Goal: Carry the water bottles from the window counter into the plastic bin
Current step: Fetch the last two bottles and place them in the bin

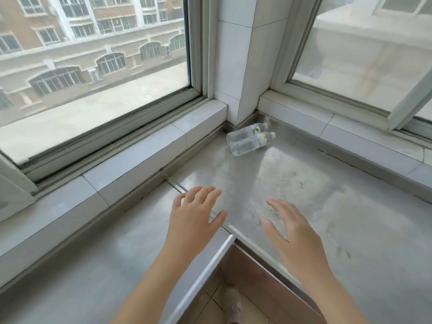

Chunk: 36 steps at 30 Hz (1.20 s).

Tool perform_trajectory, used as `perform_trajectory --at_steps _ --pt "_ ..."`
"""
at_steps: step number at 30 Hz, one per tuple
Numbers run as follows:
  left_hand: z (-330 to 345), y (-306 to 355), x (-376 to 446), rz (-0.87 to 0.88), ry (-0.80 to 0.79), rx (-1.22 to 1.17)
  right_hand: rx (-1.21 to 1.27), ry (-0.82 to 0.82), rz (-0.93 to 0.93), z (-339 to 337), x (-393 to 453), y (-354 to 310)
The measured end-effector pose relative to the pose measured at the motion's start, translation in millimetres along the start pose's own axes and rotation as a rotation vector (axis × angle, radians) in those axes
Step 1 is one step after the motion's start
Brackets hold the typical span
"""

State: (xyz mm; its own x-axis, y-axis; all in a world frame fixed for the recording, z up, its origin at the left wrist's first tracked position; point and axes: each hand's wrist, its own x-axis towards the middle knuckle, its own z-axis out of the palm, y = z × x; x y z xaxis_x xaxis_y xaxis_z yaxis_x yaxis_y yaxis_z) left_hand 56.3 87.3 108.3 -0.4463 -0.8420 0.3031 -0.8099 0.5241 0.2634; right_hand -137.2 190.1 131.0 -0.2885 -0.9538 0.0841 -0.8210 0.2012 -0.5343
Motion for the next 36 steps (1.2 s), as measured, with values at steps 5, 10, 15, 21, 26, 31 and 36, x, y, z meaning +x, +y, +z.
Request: perform_trajectory --at_steps 5,10,15,21,26,31,36 --pt "50 -1 103 0.017 -0.120 0.033 0.437 -0.100 0.187 22 108 39" --pt "112 -4 213 -0.003 -0.271 0.059 1.099 -0.218 0.649 45 222 82" --pt "172 -22 315 -0.147 -0.406 -0.005 1.395 -0.179 0.900 74 322 126" --pt "241 -43 401 -0.223 -0.554 0.075 1.493 -0.188 0.991 111 391 157" --pt "266 -51 412 -0.401 -0.615 -0.174 1.505 -0.149 0.980 123 407 169" --pt "255 -35 371 -0.435 -0.580 -0.111 1.139 -0.093 0.827 125 401 169" --pt "246 -21 329 -0.557 -0.550 -0.137 0.478 -0.136 0.568 130 387 168"
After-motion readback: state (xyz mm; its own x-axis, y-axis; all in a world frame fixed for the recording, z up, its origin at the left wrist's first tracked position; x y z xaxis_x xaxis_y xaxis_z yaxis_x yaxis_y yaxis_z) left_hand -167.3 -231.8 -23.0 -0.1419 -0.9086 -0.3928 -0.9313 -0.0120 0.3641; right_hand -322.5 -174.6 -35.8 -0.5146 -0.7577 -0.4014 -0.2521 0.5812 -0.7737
